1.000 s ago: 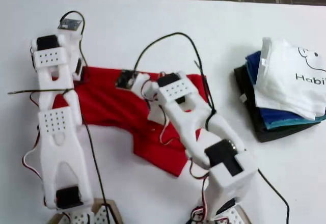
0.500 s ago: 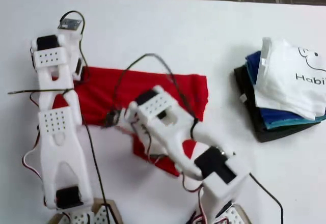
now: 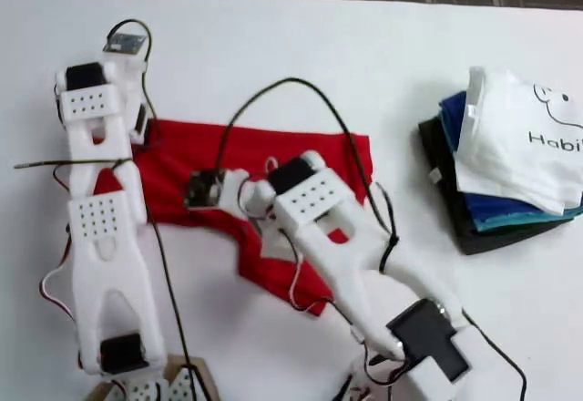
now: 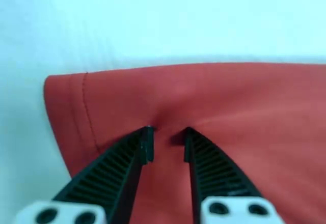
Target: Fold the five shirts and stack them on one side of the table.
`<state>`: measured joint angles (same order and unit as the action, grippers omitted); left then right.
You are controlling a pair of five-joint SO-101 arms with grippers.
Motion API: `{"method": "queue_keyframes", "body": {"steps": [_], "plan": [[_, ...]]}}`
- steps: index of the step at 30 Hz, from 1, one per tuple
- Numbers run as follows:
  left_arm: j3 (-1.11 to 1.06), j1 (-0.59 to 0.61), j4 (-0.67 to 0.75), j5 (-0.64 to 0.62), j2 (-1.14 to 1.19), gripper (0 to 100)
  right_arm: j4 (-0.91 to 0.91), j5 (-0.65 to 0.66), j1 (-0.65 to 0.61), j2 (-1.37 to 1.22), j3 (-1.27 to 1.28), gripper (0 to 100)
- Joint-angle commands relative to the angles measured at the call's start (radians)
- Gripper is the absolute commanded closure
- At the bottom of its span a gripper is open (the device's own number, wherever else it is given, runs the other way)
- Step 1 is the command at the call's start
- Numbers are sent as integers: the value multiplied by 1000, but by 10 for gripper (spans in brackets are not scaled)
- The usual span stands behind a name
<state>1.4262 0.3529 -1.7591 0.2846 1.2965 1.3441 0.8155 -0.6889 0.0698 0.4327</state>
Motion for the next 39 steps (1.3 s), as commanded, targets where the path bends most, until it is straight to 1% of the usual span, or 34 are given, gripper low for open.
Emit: {"method": "queue_keyframes", "body": {"steps": [1, 4, 9, 17, 19, 21, 29, 33, 39], "plan": [[2, -6, 17, -6, 5, 867, -51, -3, 4, 4, 43, 974], [2, -6, 17, -6, 5, 867, -61, -60, -8, -25, 57, 972], [2, -6, 17, -6, 5, 867, -62, -75, -70, -48, 78, 911], [2, -6, 17, -6, 5, 867, -120, -78, -150, -81, 153, 911], [2, -6, 17, -6, 5, 867, -119, -114, -163, -73, 153, 911], [2, -6, 17, -6, 5, 867, -104, -132, -165, -61, 144, 911], [2, -6, 17, -6, 5, 867, -18, -130, -165, 113, 143, 909], [2, -6, 17, -6, 5, 867, 13, -129, -214, 124, 181, 902], [2, -6, 17, -6, 5, 867, -18, -130, -268, 122, 235, 747]]}}
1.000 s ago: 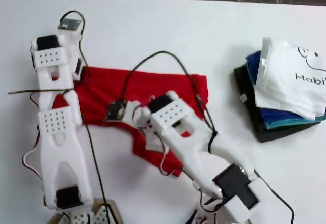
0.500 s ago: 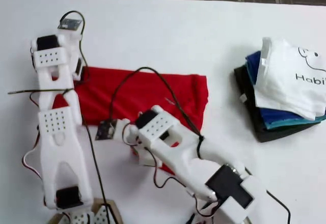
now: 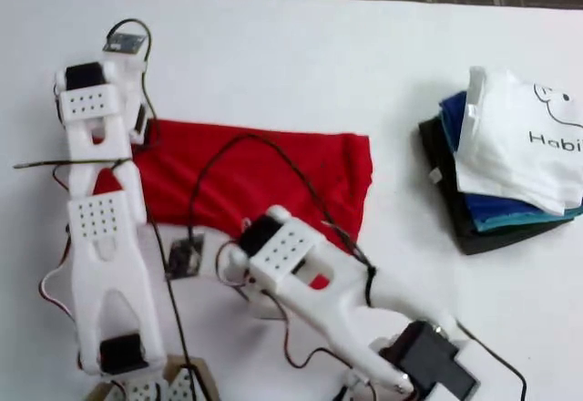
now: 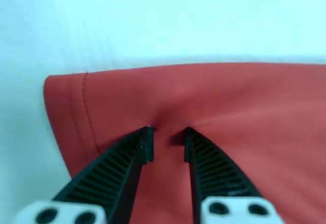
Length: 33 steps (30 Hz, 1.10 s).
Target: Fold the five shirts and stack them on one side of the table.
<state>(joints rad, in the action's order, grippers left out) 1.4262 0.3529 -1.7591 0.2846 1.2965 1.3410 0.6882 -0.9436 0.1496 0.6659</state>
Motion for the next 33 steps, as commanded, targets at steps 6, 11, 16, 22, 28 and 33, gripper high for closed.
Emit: {"method": "queue_keyframes", "body": {"steps": [6, 11, 16, 22, 28, 33], "plan": [[2, -6, 17, -6, 5, 867, -70, -3, -10, -56, 2, 741], [2, -6, 17, -6, 5, 867, -130, -11, -15, -188, -2, 741], [2, -6, 17, -6, 5, 867, -163, -71, -28, -252, -11, 741], [2, -6, 17, -6, 5, 867, -179, -123, 4, -331, -40, 882], [2, -6, 17, -6, 5, 867, -139, -123, 139, -401, -101, 980], [2, -6, 17, -6, 5, 867, -139, -121, 165, -404, -107, 978]]}}
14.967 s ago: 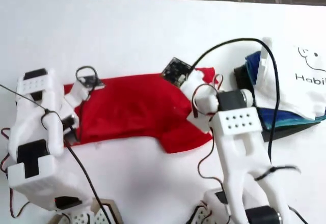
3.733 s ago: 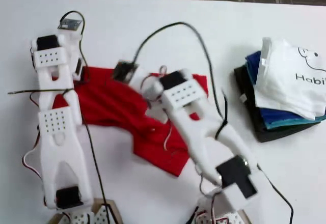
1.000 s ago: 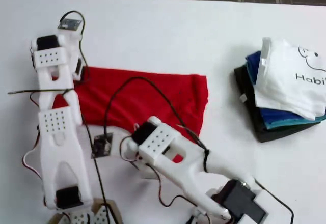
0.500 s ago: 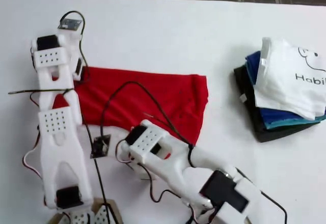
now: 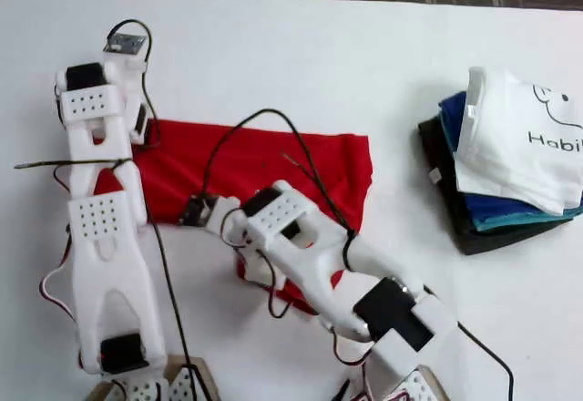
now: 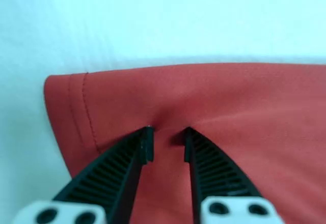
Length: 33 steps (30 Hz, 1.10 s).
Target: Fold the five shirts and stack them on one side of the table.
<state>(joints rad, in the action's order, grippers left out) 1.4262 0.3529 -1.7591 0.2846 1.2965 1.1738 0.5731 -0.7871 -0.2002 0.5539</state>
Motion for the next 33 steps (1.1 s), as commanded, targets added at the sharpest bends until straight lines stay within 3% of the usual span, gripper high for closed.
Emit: {"method": "queue_keyframes", "body": {"steps": [1, 11, 16, 21, 33], "plan": [[2, -6, 17, -6, 5, 867, 28, -6, 8, -53, 3, 978], [2, -6, 17, -6, 5, 867, 269, 193, 30, 120, -166, 978], [2, -6, 17, -6, 5, 867, 348, 252, 124, 117, -315, 978], [2, -6, 17, -6, 5, 867, 363, 351, 203, 59, -465, 978], [2, -6, 17, -6, 5, 867, 447, 460, 236, -255, -974, 978]]}}
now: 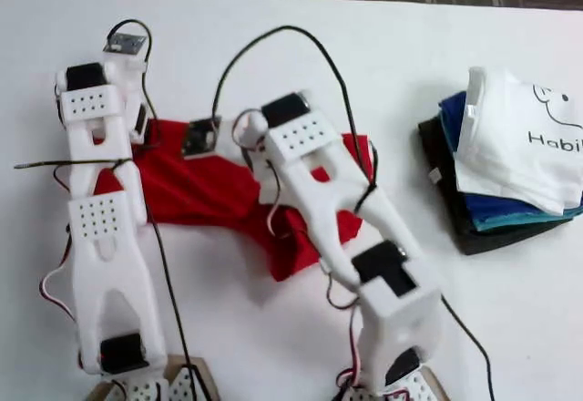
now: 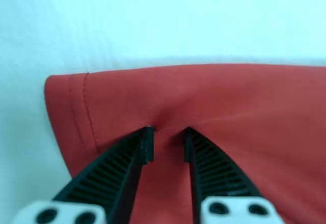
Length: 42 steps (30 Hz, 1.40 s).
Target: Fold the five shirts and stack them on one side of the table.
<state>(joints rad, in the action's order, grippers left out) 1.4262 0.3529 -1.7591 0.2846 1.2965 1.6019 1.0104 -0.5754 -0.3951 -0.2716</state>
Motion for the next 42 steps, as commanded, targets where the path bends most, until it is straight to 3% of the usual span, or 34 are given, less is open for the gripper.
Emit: {"method": "queue_keyframes", "body": {"steps": [1, 9, 20, 27, 36, 42], "plan": [[2, -6, 17, -6, 5, 867, 28, 29, 39, -97, -199, 978], [4, -6, 17, -6, 5, 867, 67, 61, 153, -387, -565, 978], [4, -8, 17, -6, 5, 867, 71, 58, 165, -579, -801, 971], [4, -8, 17, -6, 5, 867, 73, 23, 182, -581, -835, 807], [4, -8, 17, -6, 5, 867, 110, -46, 257, -573, -997, 838], [4, -8, 17, -6, 5, 867, 114, -175, 260, -375, -930, 866]]}}
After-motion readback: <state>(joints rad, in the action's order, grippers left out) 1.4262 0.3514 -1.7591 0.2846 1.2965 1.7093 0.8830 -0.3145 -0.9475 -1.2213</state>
